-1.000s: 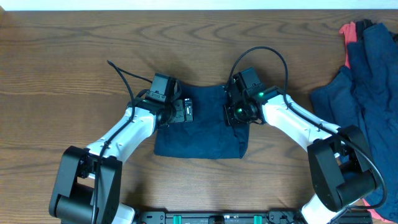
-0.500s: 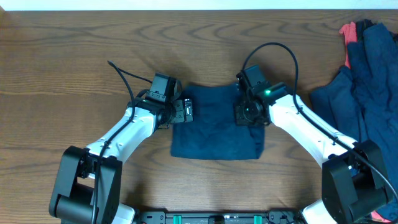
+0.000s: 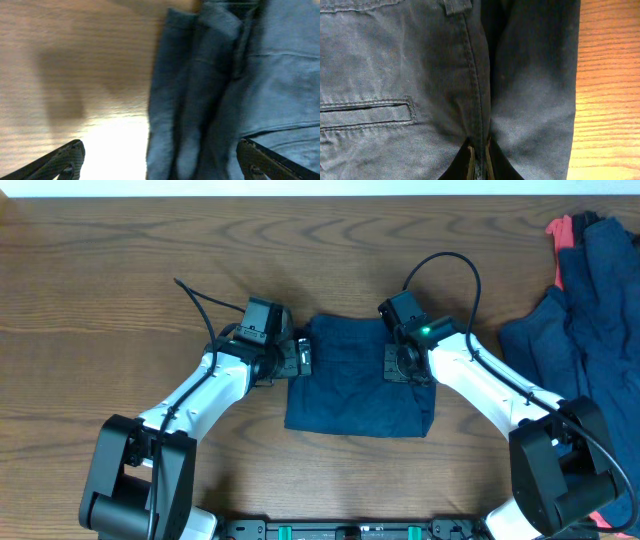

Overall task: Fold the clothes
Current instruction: 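Lift the folded shorts by both top corners with both grippers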

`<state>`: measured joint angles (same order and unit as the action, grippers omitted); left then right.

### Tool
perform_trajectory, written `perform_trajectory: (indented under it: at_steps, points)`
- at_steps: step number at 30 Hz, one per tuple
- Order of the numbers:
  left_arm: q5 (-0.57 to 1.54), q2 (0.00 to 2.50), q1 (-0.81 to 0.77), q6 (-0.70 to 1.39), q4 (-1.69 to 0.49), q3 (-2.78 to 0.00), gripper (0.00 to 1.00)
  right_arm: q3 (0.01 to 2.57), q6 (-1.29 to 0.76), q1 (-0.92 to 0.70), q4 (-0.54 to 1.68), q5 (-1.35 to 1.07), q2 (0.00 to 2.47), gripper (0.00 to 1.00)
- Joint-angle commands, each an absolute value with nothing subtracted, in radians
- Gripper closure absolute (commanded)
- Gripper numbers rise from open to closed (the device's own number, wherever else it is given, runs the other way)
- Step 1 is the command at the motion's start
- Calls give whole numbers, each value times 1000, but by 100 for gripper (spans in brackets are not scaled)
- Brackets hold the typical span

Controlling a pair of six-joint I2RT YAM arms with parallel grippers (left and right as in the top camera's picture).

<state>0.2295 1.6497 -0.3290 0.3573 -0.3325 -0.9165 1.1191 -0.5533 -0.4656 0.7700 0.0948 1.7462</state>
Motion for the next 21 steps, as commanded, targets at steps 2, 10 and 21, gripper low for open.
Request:
perform_trajectory:
  at_steps: [2,10,21]
  points:
    - [342,1670,-325,310,-293,-907,2,1112,-582,-472,779,142,1755,93]
    - [446,1754,-326,308,-211,-907,2,1112,-696,-472,857,229,1755,93]
    - [596,1835,-361,308,-118,-907,0,1112,-695,-472,855,228,1755,92]
